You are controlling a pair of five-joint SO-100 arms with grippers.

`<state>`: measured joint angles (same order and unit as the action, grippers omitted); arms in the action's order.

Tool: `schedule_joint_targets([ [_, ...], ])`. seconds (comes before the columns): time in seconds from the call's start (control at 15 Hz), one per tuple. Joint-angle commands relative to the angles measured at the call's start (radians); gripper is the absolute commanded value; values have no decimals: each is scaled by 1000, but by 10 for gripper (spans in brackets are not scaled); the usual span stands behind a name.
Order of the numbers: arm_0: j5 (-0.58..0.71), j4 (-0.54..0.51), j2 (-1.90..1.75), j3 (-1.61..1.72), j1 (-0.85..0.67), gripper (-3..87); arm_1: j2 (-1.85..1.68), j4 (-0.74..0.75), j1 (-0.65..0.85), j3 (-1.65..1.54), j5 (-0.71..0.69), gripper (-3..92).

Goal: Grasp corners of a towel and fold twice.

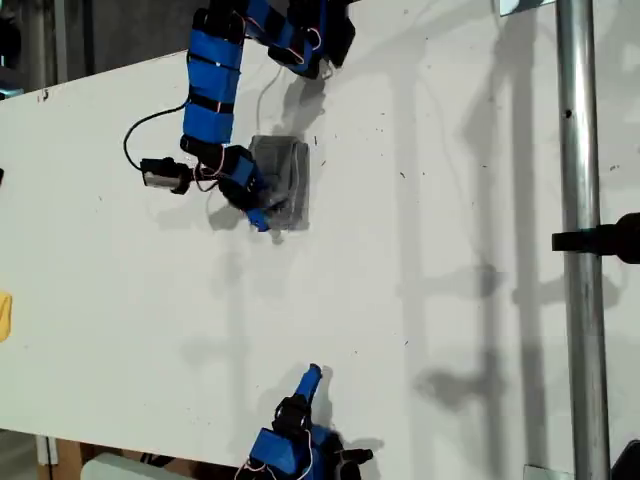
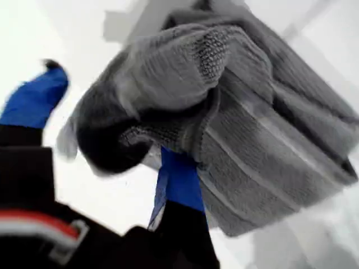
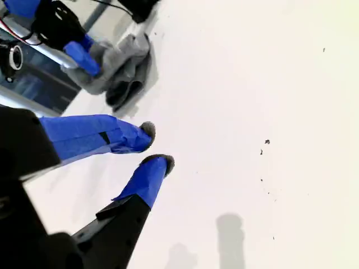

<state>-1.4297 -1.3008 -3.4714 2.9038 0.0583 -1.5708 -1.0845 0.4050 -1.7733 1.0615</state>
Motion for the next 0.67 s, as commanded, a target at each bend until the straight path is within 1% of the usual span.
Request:
schedule_joint_targets([
  [0.0,-9,2,-9,-6,14,66,-127,172,9,52,-78,175],
  [0.07,-6,6,-9,2,14,66,-249,316,32,-17,-149,170],
  [0.13,-5,8,-9,9,12,66,-399,445,67,-114,-189,170],
  [0.2,0,12,-9,12,9,67,-529,482,100,-176,-218,170],
  [0.27,14,21,-9,18,6,67,-652,463,121,-222,-225,170],
  [0.33,23,28,-9,29,-9,68,-788,426,135,-285,-227,88],
  [0.4,28,29,-9,52,-35,70,-937,353,143,-362,-215,-2],
  [0.47,60,52,-9,84,-51,70,-1097,256,135,-443,-198,-2],
  [0.6,106,84,-9,146,-63,75,-1488,12,109,-664,-54,-2],
])
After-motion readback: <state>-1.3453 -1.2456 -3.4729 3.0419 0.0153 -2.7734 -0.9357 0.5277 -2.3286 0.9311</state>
